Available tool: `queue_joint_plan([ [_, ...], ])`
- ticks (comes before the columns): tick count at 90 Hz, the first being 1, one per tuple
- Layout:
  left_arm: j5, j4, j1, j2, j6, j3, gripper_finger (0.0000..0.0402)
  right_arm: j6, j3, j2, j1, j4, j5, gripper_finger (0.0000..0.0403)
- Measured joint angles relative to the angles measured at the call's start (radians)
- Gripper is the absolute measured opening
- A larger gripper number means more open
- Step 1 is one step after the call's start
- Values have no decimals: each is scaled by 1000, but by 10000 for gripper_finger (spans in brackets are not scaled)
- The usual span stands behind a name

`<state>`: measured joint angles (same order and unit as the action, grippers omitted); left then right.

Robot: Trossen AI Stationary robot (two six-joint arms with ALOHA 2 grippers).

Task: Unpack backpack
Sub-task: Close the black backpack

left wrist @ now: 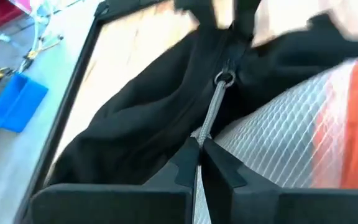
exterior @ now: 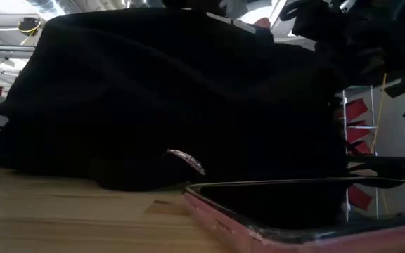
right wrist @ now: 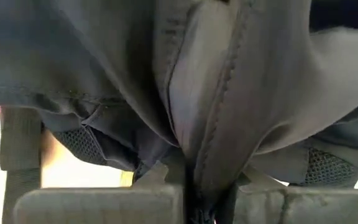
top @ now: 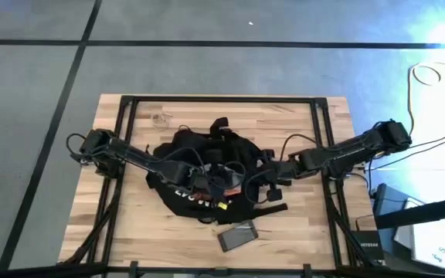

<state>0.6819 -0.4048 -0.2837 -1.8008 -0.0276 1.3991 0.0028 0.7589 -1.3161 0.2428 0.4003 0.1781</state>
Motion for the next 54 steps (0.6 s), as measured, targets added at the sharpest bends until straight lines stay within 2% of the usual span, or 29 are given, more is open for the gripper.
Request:
queue_joint_plan([
  [44,76,-43,5,13,43,-1,1,-6,0,67,0,19,4,17],
  [49,46,-8,5,13,65,-1,1,-6,0,68,0,16,4,17],
  [54,-42,31,9,14,75,-1,1,-6,0,68,0,13,5,17],
])
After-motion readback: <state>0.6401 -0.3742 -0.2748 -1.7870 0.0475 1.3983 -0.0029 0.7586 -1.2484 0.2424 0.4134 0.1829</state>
